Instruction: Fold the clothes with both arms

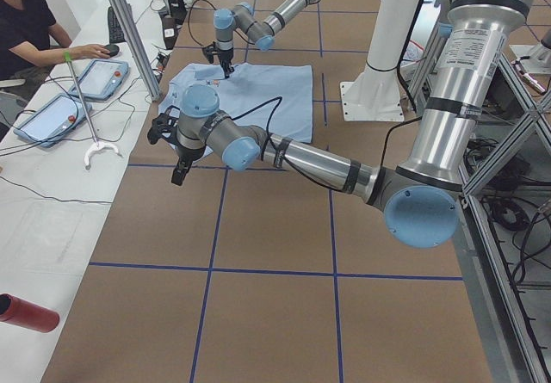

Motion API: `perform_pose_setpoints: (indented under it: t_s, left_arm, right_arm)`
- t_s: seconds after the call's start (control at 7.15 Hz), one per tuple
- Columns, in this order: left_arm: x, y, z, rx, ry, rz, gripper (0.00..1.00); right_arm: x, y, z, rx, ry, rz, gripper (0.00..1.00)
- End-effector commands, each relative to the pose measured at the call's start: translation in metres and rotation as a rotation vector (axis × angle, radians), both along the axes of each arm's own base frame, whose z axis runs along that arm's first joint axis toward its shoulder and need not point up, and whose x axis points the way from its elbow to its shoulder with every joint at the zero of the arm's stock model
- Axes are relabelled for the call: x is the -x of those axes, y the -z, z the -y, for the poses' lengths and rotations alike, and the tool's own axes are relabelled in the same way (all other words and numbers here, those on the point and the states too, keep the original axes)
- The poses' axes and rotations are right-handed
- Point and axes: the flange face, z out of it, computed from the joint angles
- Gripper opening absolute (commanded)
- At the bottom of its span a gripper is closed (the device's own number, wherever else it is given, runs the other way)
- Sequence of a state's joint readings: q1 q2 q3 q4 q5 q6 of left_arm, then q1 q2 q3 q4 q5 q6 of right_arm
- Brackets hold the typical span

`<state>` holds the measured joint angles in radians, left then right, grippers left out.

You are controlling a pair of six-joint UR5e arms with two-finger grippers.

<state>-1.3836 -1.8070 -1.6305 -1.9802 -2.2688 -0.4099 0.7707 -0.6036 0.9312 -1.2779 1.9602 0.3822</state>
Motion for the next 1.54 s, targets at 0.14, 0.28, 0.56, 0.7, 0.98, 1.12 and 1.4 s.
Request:
perform_pose_setpoints:
  t_s: [0.14,0.28,0.56,0.7,0.98,1.12,1.4]
  left_arm:
    - [0.0,0.0,0.0,0.002,0.001,0.0,1.0]
    - [0.0,0.0,0.0,0.002,0.001,0.0,1.0]
    - [0.0,0.001,0.0,0.009,0.005,-0.005,1.0]
    - [0.0,0.001,0.001,0.012,0.008,-0.006,1.0]
    - [-0.001,-0.001,0.0,0.015,0.006,-0.006,1.0]
    - [0.0,0.0,0.001,0.014,0.008,-0.006,1.0]
    - [-0.006,-0.007,0.007,0.028,0.003,-0.004,1.0]
  right_arm:
    - [-0.003,0.021,-0.004,-0.018,-0.001,0.034,0.09]
    - [-0.004,0.025,-0.007,-0.022,0.003,0.047,0.11]
    - [-0.01,0.022,-0.013,-0.027,0.004,0.057,0.35]
    - [-0.014,0.018,-0.019,-0.033,0.006,0.064,0.36]
    - [-0.012,0.024,-0.024,-0.035,0.004,0.075,0.37]
    - [-0.012,0.024,-0.024,-0.035,0.004,0.075,0.43]
    - [-0.015,0.037,-0.024,-0.04,0.004,0.097,1.0]
